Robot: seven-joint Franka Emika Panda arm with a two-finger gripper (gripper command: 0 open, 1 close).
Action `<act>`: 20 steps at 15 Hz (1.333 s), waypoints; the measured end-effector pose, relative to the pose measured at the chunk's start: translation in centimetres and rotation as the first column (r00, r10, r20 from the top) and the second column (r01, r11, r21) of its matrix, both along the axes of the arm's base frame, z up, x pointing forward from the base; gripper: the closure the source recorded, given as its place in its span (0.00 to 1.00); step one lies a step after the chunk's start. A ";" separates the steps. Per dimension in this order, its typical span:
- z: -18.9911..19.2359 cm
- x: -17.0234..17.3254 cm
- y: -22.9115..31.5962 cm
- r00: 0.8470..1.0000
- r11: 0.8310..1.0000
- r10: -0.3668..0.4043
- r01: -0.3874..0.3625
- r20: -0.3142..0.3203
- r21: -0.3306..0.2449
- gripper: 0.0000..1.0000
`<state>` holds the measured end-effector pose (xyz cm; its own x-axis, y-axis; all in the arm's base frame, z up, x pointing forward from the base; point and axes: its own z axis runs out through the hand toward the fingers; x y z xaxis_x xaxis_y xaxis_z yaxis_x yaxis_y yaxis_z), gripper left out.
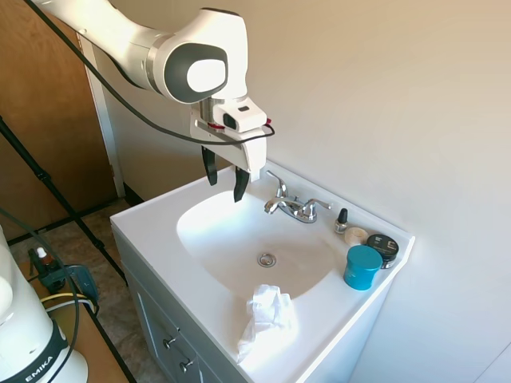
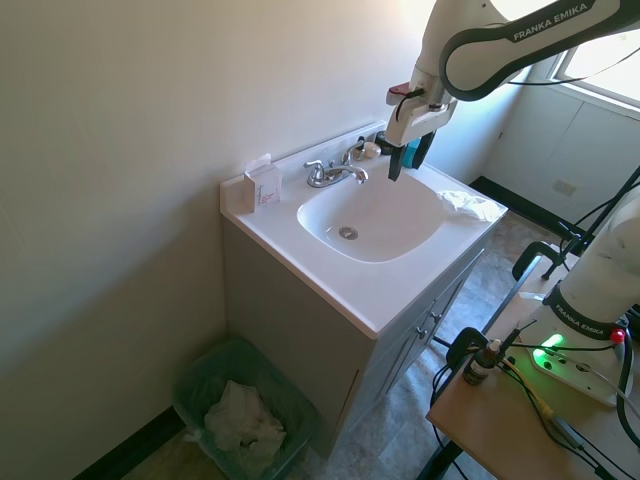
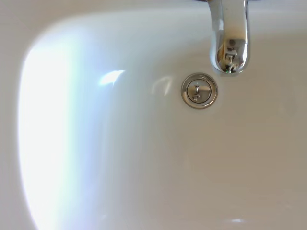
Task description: Throw the tissue in the trash bin
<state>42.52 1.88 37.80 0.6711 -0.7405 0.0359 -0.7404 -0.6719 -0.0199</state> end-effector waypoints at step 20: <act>-7.8 -3.0 -19.6 0.965 0.973 -0.229 0.222 -0.130 -0.067 0.00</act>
